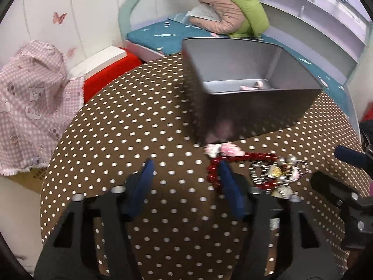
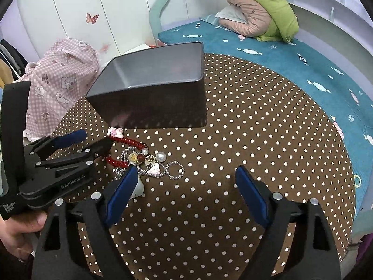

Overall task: Organize jewelry
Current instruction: 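Grasp the red bead bracelet with the left tool and lift it, then grasp the heart pendant chain with the right tool while the left tool holds the red bracelet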

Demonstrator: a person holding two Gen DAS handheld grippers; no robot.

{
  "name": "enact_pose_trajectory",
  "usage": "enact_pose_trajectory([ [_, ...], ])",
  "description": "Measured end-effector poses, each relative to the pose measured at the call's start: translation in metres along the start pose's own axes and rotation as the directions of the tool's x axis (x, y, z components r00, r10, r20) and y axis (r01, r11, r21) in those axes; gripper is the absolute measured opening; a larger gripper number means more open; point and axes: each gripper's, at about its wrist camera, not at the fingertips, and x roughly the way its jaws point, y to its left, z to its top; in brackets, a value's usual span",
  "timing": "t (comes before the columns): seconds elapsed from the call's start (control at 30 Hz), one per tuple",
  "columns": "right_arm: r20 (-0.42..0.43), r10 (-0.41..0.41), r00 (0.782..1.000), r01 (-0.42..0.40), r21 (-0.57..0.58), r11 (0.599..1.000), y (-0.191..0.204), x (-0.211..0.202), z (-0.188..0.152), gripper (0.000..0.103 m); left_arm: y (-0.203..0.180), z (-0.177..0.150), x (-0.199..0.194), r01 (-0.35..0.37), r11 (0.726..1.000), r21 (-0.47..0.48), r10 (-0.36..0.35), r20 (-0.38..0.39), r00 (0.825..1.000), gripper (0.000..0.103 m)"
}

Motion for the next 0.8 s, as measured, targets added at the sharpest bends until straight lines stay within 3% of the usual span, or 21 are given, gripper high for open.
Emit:
enact_pose_trajectory([
  [0.03,0.000,0.002,1.000,-0.002,0.000,1.000,-0.001,0.000,0.001,0.082,-0.002,0.000,-0.002,0.019,1.000,0.007,-0.019,0.001,1.000,0.029],
  [0.07,0.001,0.004,1.000,-0.004,0.001,1.000,-0.002,0.001,0.002,0.082,-0.004,0.000,-0.003,0.046,0.999,0.006,-0.046,-0.002,0.999,0.009],
  [0.17,-0.002,0.006,1.000,-0.006,-0.001,1.000,-0.006,0.001,0.002,0.082,-0.004,-0.003,-0.009,0.131,0.991,-0.030,-0.131,0.011,0.991,0.008],
  [0.33,-0.020,0.015,1.000,-0.015,-0.005,1.000,-0.012,0.003,-0.003,0.082,-0.002,-0.007,-0.036,0.186,0.982,-0.044,-0.183,0.078,0.980,0.008],
  [0.7,-0.041,0.047,0.998,-0.050,-0.065,0.997,0.010,0.006,-0.006,0.080,0.015,-0.012,-0.123,0.222,0.975,-0.030,-0.208,0.252,0.945,0.008],
  [0.8,-0.048,0.057,0.997,-0.061,-0.082,0.995,0.017,0.009,-0.005,0.076,0.019,-0.015,-0.135,0.197,0.980,-0.029,-0.181,0.281,0.942,0.008],
])
